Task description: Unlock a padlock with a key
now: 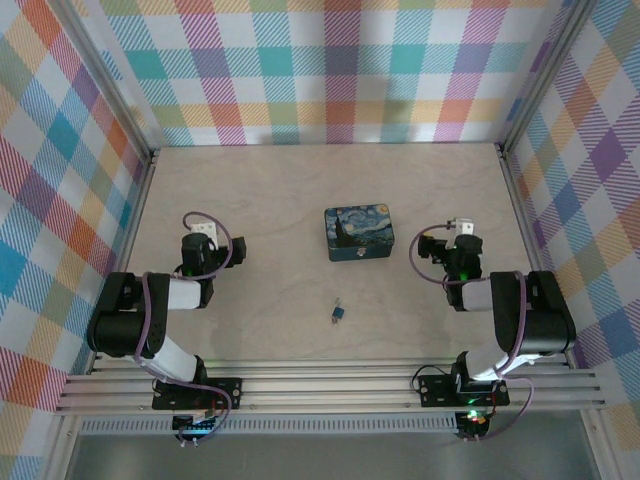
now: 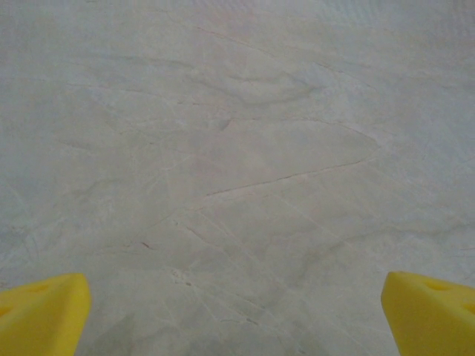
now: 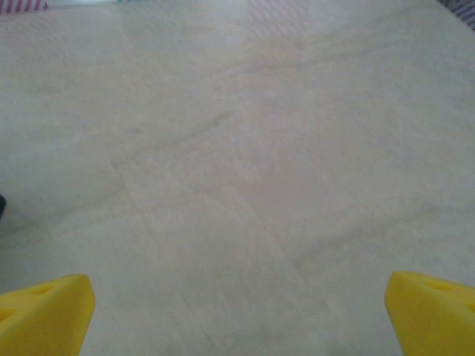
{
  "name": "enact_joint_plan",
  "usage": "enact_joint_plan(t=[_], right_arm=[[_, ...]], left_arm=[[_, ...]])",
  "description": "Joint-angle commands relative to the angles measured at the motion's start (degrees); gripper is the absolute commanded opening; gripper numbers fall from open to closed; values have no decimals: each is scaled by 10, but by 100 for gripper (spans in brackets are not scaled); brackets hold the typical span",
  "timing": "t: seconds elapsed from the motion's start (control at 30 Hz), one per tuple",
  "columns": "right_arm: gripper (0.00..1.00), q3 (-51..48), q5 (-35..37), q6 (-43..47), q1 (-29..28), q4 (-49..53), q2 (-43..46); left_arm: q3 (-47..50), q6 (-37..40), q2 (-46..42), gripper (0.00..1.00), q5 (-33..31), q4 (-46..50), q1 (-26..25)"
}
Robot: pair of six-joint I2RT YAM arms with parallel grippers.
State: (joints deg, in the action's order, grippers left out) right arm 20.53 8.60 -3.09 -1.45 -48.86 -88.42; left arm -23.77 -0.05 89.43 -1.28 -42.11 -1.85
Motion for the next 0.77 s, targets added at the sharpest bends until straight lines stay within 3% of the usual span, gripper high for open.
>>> enact_joint_plan(t=[0.0, 0.73], right_arm=[[100, 16, -17, 3, 4, -9, 6], [100, 17, -20, 4, 3, -10, 5]], left_arm=[[-13, 16, 3, 100, 3, -25, -5], [-12, 21, 2, 100, -10, -26, -13]])
